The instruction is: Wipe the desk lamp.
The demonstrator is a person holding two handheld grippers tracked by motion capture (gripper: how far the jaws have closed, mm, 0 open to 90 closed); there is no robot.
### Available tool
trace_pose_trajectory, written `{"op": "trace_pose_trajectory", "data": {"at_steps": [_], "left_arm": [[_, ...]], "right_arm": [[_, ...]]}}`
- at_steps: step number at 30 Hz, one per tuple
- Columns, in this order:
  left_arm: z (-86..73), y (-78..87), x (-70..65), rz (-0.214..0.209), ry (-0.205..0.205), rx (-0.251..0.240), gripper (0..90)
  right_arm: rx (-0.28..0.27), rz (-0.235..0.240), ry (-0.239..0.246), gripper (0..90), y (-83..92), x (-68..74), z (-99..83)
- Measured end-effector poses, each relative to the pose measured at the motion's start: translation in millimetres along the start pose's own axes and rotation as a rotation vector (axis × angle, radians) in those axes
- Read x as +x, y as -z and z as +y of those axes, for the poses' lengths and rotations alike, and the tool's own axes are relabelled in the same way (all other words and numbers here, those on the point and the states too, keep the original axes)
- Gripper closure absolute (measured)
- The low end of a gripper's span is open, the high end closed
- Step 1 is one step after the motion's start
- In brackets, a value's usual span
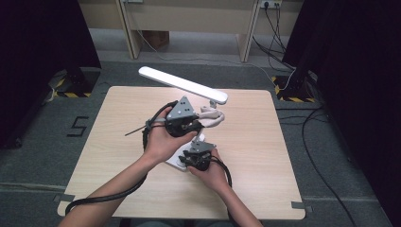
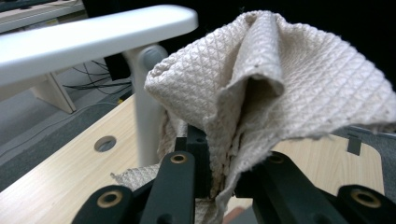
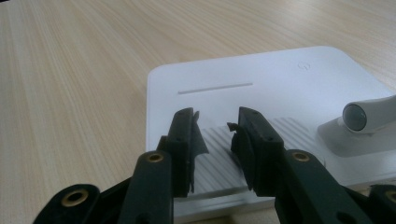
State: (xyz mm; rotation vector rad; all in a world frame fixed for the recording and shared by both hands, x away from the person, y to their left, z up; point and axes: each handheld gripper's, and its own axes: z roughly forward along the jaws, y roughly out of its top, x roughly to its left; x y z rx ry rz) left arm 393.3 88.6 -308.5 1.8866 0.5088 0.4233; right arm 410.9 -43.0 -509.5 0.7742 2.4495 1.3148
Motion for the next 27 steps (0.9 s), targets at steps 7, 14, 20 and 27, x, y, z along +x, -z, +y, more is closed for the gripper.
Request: {"op": "trace_pose_trajectory", "data": {"at_steps": [7, 14, 20, 27], "left_arm": [[-18.9, 10.5, 26.7, 0.093, 0.076, 0.012, 81.2], [-19.1, -7.1, 37.1, 0.137, 0.114, 0.007, 81.1], [-11.8, -17.0, 34.9, 0.134, 0.092, 0.021, 80.9], [-4.5, -27.0, 33.7, 0.16, 0.06, 0.028, 80.7]], "right_arm": [[-0.002, -0.001, -0.002, 67.4, -0.6, 0.3, 0.3], [-0.007, -0.001, -0.003, 67.4, -1.1, 0.1, 0.2], [-0.001, 0.006, -0.006, 67.4, -0.9, 0.1, 0.3], [-0.006, 0.002, -0.001, 67.3, -1.8, -0.1, 0.5]]}}
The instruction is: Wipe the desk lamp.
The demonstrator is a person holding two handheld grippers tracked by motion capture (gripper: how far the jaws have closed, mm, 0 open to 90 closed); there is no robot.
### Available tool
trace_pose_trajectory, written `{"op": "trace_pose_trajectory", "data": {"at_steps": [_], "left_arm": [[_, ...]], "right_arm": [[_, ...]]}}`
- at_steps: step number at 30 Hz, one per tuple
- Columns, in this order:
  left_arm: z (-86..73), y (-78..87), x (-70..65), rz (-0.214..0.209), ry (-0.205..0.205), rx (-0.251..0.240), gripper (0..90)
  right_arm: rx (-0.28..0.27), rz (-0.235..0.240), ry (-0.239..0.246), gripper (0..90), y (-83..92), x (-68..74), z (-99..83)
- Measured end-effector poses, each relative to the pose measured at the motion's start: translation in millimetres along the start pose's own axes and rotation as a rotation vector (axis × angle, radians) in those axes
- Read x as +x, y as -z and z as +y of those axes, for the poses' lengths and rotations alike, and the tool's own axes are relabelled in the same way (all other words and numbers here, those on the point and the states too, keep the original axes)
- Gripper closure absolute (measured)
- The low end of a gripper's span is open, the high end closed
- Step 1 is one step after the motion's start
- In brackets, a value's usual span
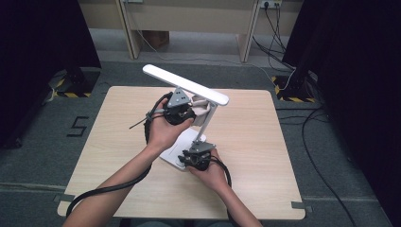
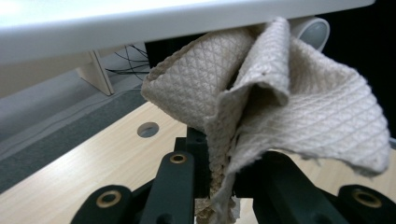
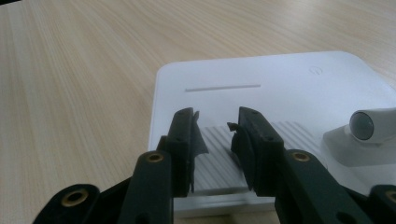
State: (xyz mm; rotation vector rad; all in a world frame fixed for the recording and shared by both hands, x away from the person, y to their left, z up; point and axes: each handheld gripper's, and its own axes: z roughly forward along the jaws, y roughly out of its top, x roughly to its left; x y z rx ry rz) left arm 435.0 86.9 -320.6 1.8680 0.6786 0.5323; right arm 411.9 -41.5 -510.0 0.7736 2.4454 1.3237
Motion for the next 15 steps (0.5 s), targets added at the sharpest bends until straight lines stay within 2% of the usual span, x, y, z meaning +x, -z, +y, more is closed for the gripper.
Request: {"op": "trace_pose_trajectory", "data": {"at_steps": [7, 10, 13, 15], "left_arm": [[1.0, -8.5, -0.1, 0.012, -0.022, 0.031, 80.9], [5.3, -5.3, -2.5, 0.001, -0.031, 0.011, 80.9], [10.5, -0.8, -3.2, -0.013, -0.023, -0.001, 80.9], [11.5, 0.0, -2.3, -0.029, -0.001, -0.001, 80.9]], "right_arm": [[0.002, 0.001, 0.001, 67.3, -0.5, 0.0, 0.6], [0.0, 0.0, 0.005, 67.4, -0.9, -0.1, 0.7], [0.001, -0.001, 0.004, 67.9, -1.4, 0.1, 1.0], [0.001, 0.0, 0.003, 68.2, -1.9, 0.0, 1.4]]}}
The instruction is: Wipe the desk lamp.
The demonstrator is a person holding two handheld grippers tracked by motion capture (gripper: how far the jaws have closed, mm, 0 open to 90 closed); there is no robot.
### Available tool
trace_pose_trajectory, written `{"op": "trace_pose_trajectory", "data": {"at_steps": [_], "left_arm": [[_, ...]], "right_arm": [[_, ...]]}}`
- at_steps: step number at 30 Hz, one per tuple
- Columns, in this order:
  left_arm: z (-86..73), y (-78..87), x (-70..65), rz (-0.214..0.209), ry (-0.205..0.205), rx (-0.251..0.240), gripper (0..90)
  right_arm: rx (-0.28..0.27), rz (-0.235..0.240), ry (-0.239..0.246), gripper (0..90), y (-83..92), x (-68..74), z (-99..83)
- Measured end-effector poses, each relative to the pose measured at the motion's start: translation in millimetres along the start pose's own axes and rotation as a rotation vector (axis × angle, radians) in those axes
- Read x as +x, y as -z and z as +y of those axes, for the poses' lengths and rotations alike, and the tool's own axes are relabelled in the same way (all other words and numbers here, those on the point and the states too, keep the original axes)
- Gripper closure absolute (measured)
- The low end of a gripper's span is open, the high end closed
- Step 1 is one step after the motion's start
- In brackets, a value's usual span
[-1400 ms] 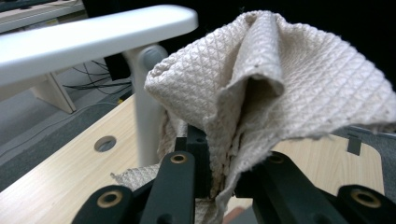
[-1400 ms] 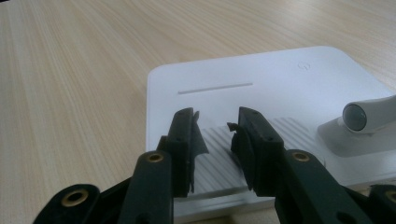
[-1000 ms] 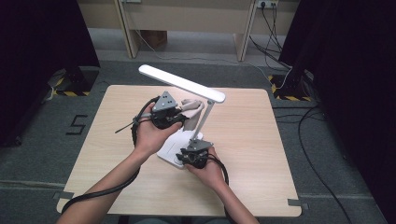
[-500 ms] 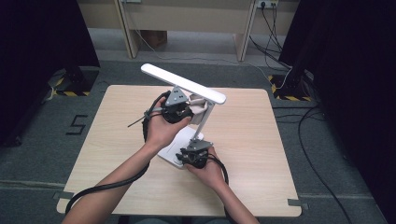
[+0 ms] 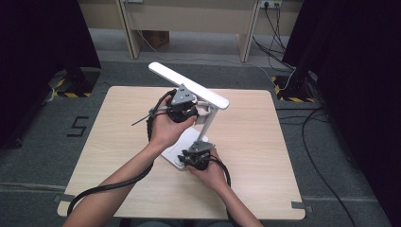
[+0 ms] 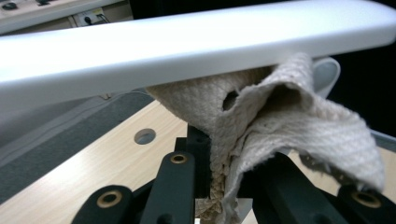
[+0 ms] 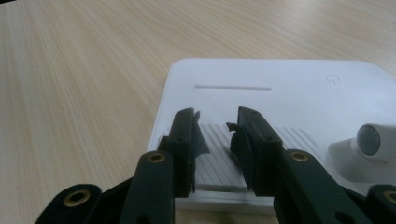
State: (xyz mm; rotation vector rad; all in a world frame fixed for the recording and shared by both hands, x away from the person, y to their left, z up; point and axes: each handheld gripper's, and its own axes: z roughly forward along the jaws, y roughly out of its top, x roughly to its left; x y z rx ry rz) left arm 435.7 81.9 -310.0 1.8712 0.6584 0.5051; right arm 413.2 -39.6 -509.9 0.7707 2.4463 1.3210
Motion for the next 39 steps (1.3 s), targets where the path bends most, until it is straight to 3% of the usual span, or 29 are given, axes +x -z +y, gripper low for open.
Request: {"op": "trace_pose_trajectory", "data": {"at_steps": [23, 26, 27, 30, 35, 37, 39], "left_arm": [[5.3, -1.0, 4.5, -0.016, 0.009, 0.007, 80.9], [5.4, -1.4, 4.5, -0.017, 0.01, 0.007, 80.8], [5.5, -1.6, 4.7, -0.016, 0.007, 0.007, 80.8], [5.8, -2.0, 4.6, -0.018, 0.006, 0.008, 80.8], [7.2, -1.8, 4.9, -0.019, 0.006, 0.011, 80.9], [7.4, -1.8, 4.8, -0.02, 0.004, 0.012, 80.8], [7.3, -1.9, 4.6, -0.022, 0.007, 0.012, 80.9]], "right_arm": [[0.03, -0.009, 0.001, 67.9, 0.0, 0.5, 4.1], [0.064, -0.021, 0.004, 58.3, 0.9, 4.7, 8.8], [0.05, -0.032, 0.02, 55.9, 0.4, 6.3, 9.4], [0.017, -0.057, 0.038, 54.7, -1.5, 11.9, 12.3], [0.032, -0.083, 0.055, 50.2, -9.6, 11.1, 17.9], [0.046, -0.074, 0.052, 55.1, -12.7, 10.5, 20.8], [0.056, -0.063, 0.042, 54.3, -15.6, 10.3, 24.0]]}}
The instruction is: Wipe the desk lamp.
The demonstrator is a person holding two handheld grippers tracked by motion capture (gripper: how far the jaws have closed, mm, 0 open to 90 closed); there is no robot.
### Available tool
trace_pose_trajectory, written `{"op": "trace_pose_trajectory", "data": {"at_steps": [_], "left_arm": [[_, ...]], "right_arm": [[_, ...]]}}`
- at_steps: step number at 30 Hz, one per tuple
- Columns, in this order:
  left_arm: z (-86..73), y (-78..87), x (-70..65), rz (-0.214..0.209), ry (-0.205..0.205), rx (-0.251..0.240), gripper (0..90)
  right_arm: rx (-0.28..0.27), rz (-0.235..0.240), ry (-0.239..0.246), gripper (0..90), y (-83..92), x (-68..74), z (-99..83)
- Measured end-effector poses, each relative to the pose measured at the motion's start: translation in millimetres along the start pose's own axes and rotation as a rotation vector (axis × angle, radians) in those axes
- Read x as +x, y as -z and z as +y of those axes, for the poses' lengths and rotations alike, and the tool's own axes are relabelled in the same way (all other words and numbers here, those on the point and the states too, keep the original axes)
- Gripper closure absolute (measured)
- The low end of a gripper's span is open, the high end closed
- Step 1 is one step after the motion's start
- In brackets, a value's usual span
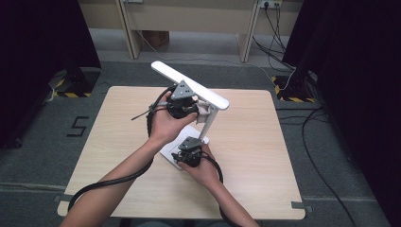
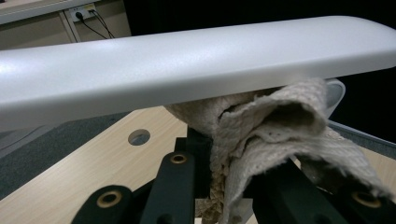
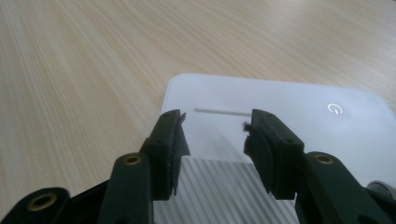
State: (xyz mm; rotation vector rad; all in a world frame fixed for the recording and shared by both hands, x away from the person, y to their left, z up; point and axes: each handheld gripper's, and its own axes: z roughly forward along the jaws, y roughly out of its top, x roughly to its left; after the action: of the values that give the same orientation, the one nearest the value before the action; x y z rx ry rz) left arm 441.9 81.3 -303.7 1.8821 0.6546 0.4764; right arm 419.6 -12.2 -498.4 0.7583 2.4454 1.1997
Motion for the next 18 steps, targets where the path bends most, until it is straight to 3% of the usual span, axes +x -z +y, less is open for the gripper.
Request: {"op": "trace_pose_trajectory", "data": {"at_steps": [6, 10, 13, 18], "left_arm": [[0.5, 0.1, 0.0, -0.008, -0.003, -0.002, 80.9], [0.6, -0.1, -0.1, -0.011, -0.003, -0.003, 80.9], [0.4, -0.3, -0.1, -0.01, -0.004, -0.004, 80.9], [1.0, 0.6, -0.5, -0.006, -0.003, -0.002, 80.9]], "right_arm": [[0.056, -0.008, 0.012, 49.9, -12.3, -2.4, 3.9], [0.06, -0.01, -0.02, 49.5, -14.8, -4.2, 4.7], [0.06, -0.009, 0.001, 47.9, -16.9, -7.4, 6.7], [0.058, -0.004, -0.056, 46.3, -20.8, -7.9, 7.3]]}}
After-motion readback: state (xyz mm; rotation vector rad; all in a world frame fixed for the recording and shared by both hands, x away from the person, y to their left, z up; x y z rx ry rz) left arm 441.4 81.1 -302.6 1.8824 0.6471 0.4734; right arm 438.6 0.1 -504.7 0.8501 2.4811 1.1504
